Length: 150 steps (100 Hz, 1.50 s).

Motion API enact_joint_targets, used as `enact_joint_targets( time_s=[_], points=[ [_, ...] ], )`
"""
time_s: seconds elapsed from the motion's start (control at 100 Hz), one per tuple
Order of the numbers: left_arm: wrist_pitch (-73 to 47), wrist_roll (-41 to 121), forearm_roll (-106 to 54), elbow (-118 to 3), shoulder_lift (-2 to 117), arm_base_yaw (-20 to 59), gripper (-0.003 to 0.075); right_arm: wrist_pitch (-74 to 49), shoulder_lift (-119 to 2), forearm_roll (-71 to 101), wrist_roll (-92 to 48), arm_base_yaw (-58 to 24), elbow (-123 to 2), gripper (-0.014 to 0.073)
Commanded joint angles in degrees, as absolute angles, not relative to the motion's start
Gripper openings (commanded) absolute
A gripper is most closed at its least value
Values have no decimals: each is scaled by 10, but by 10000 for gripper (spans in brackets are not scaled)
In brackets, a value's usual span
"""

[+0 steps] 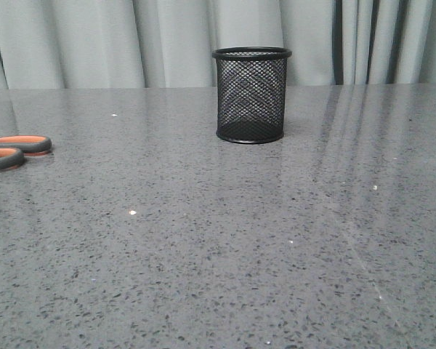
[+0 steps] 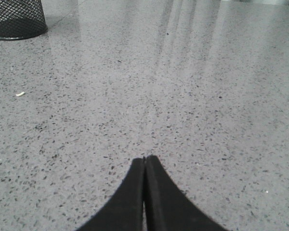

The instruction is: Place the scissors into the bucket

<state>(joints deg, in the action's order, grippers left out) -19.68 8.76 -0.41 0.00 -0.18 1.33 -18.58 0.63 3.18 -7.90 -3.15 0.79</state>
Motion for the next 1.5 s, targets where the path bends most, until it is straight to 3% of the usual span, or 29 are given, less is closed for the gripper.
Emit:
enact_joint_targets(
  time_s=[0.0, 1.09, 1.49],
  points=[
    [-177, 83, -5, 22, -17, 13, -19, -174, 18, 31, -81, -29, 11, -66],
    [-177, 83, -5, 22, -17, 13, -19, -165, 18, 31, -81, -29, 11, -66],
    [-174, 83, 0, 22, -17, 13, -19, 69, 18, 129, -81, -29, 11, -66]
  ],
)
